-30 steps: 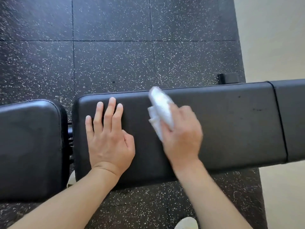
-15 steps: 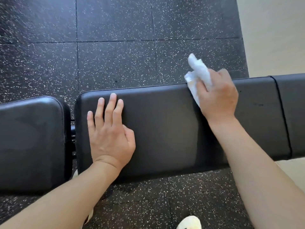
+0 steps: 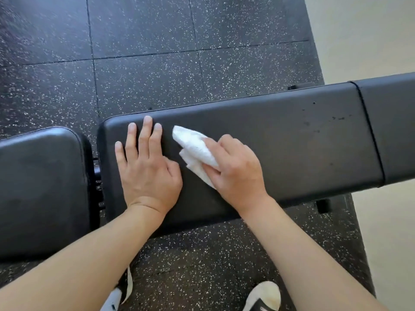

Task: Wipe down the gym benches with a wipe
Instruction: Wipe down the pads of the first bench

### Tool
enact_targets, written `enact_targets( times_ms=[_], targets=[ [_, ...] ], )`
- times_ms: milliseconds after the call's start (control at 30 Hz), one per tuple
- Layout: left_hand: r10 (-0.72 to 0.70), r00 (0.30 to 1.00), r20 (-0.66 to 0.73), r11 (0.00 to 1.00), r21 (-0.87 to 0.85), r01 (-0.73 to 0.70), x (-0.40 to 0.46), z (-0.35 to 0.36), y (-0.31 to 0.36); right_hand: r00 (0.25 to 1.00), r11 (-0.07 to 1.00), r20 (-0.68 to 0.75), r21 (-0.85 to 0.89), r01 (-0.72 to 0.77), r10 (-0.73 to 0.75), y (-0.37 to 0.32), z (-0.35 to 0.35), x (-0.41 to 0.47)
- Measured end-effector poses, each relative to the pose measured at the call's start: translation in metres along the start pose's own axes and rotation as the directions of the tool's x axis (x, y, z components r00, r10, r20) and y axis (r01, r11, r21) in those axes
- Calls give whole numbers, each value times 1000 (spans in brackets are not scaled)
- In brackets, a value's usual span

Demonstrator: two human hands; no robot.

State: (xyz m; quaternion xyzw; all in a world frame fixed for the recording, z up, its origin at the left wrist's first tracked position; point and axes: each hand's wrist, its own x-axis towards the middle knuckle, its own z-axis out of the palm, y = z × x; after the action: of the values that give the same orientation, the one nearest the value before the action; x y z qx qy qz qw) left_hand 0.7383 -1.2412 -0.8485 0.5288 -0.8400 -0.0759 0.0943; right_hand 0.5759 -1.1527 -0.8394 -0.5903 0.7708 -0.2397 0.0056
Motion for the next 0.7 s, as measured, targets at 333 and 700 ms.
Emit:
enact_targets(
  times_ms=[333,700],
  targets=[
    [-10,996,91,997,-73,17,1,-8,-1,774,780,-227,-84,-620,591,18,-14,-16],
    [187,935,300,982,-45,-182,0,-30,-25,999,998,45,-55,-7,10,-23,-22,-21]
  ],
)
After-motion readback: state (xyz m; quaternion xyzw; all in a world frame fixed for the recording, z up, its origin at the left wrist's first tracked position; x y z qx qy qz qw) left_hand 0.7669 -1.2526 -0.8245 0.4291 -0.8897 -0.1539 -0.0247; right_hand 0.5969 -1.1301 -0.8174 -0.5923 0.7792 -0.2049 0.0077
